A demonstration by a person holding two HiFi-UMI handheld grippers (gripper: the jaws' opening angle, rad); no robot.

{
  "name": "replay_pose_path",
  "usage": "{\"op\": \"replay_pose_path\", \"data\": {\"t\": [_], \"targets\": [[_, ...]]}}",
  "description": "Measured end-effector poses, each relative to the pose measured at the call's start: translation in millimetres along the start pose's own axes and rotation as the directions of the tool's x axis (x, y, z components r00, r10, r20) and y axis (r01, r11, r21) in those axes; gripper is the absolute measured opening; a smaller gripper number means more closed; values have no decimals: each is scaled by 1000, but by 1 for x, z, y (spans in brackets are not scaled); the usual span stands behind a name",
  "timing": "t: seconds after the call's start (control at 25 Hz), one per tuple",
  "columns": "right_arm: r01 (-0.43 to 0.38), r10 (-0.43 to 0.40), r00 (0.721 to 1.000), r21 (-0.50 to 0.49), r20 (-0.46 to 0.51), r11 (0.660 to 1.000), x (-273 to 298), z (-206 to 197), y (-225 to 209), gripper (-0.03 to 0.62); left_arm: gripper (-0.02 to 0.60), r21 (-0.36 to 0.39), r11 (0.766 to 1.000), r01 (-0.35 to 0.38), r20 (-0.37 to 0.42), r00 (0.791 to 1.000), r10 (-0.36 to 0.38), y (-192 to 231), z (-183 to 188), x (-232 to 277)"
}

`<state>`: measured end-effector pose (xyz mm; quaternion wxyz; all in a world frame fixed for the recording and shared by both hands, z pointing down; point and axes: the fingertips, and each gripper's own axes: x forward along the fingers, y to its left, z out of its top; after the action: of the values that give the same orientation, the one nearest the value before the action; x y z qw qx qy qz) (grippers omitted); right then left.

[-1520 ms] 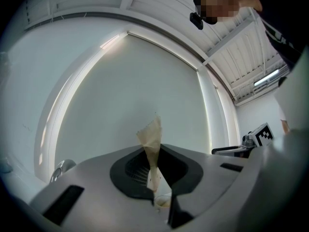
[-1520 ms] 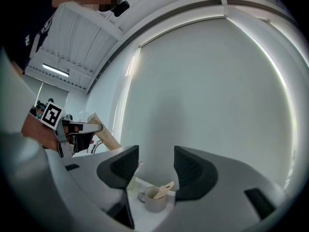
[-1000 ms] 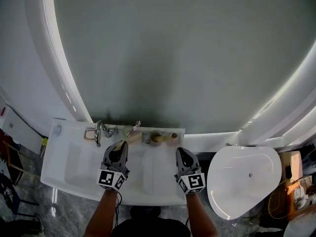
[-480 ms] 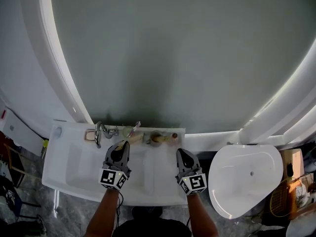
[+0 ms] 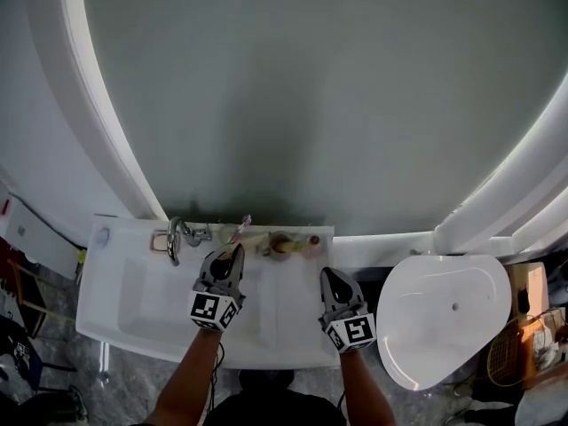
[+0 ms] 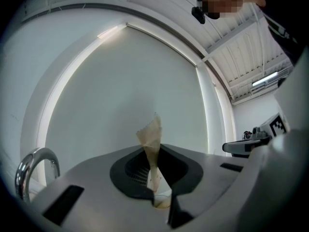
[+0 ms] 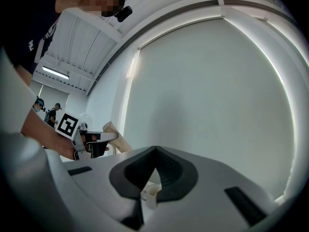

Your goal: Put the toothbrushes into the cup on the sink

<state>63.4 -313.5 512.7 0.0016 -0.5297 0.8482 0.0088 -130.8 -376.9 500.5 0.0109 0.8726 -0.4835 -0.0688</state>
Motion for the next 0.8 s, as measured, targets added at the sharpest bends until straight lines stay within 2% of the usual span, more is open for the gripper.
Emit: {"op": "replay_pose_path", "data": {"t": [0.36, 0.8], "targets": [[6, -6, 1000, 17, 6, 1000, -8, -10, -4, 26, 46, 1, 1000, 29, -30, 999, -29, -12, -34, 36], [5, -4, 1000, -16, 15, 1000, -9, -11, -11, 26, 46, 14, 999, 31, -142, 989, -29, -6, -92, 71]]}}
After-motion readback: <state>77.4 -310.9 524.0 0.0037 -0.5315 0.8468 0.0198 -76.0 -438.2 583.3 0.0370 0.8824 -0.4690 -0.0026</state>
